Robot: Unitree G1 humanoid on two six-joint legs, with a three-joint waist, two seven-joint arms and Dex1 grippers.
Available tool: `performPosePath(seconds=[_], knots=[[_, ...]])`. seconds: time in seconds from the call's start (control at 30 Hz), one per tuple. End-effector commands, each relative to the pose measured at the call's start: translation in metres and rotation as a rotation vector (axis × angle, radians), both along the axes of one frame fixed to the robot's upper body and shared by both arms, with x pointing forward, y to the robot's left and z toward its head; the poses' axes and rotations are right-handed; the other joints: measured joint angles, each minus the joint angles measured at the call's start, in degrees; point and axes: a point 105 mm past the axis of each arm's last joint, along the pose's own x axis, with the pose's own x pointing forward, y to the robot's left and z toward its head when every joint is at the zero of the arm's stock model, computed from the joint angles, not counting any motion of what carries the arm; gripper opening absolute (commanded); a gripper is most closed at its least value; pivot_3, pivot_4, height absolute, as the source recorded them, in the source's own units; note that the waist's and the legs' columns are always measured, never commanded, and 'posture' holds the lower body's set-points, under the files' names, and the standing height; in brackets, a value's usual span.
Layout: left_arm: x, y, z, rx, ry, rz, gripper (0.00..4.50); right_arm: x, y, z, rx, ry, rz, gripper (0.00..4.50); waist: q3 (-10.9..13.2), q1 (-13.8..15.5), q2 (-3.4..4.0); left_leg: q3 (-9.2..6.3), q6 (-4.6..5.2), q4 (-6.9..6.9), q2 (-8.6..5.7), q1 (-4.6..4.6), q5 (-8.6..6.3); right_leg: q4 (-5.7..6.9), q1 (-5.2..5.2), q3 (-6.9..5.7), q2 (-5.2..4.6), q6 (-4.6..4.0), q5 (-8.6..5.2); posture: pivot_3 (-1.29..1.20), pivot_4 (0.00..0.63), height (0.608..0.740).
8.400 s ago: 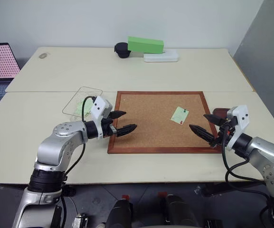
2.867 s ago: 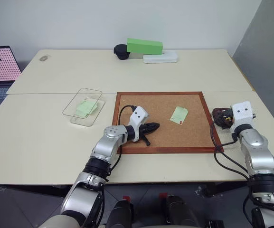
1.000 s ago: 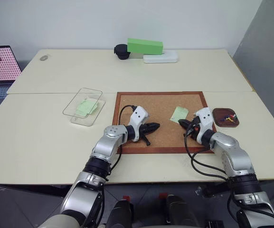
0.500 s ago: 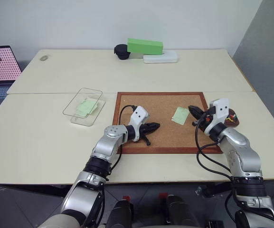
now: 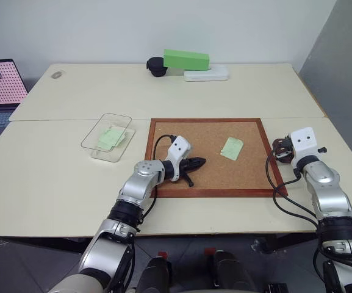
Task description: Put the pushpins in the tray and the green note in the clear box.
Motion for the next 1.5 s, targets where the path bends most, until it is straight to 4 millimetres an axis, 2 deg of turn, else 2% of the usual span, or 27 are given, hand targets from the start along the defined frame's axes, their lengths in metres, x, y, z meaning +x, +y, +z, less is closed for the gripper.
performPosePath(seconds=[0.03, 0.5, 0.67, 0.77, 1.17, 1.2, 1.5], knots=[[-0.002, -0.002, -0.009, 0.013, 0.031, 0.005, 0.00, 0.003, -0.002, 0.018, -0.017, -0.062, 0.006, 0.53, 0.00, -0.01, 0.00, -0.01, 0.00, 0.00, 0.00, 0.00, 0.00, 0.00, 0.00, -0.01, 0.00, 0.00, 0.00, 0.00, 0.150, 0.740], [-0.001, -0.002, -0.008, 0.011, 0.027, 0.008, 0.00, 0.005, -0.010, 0.017, -0.066, -0.064, -0.033, 3.40, 0.00, 0.00, 0.00, 0.00, 0.00, 0.00, 0.00, 0.00, 0.00, 0.00, 0.00, 0.00, 0.00, 0.00, 0.00, 0.00, 0.150, 0.740], [-0.003, -0.002, -0.008, 0.012, 0.029, 0.001, 0.00, 0.004, -0.020, 0.016, -0.095, -0.063, -0.091, 4.37, 0.00, 0.00, 0.00, 0.00, 0.00, 0.00, -0.01, 0.00, 0.00, 0.00, 0.00, 0.00, 0.00, 0.00, 0.00, 0.00, 0.150, 0.740], [-0.004, -0.002, -0.009, 0.013, 0.029, -0.001, 0.00, 0.005, -0.022, 0.016, -0.082, -0.065, -0.105, 4.45, 0.00, -0.01, 0.00, 0.00, 0.00, 0.00, 0.00, 0.00, 0.00, 0.00, 0.00, 0.01, 0.00, 0.00, 0.00, 0.00, 0.150, 0.740], [-0.003, -0.004, -0.008, 0.012, 0.019, 0.001, 0.00, 0.013, -0.032, 0.021, 0.507, -0.102, -0.231, 4.45, 0.00, 0.01, 0.01, -0.01, 0.00, -0.01, 0.00, -0.02, 0.00, 0.00, 0.00, 0.00, 0.00, -0.03, 0.02, 0.00, 0.150, 0.740], [-0.003, -0.004, -0.008, 0.012, 0.019, 0.001, 0.00, 0.012, -0.034, 0.020, 0.558, -0.104, -0.248, 4.45, 0.00, 0.00, 0.01, -0.01, 0.00, -0.02, 0.00, -0.02, 0.00, 0.00, 0.00, 0.00, 0.00, -0.25, 0.15, 0.00, 0.150, 0.740], [-0.002, -0.003, -0.009, 0.021, 0.018, 0.001, 0.00, 0.009, -0.037, 0.021, 0.790, -0.109, -0.304, 4.45, -0.02, -0.02, 0.04, 0.00, 0.01, -0.02, 0.00, -0.01, 0.00, 0.00, 0.00, 0.00, 0.00, -0.26, 0.15, 0.00, 0.150, 0.740]])
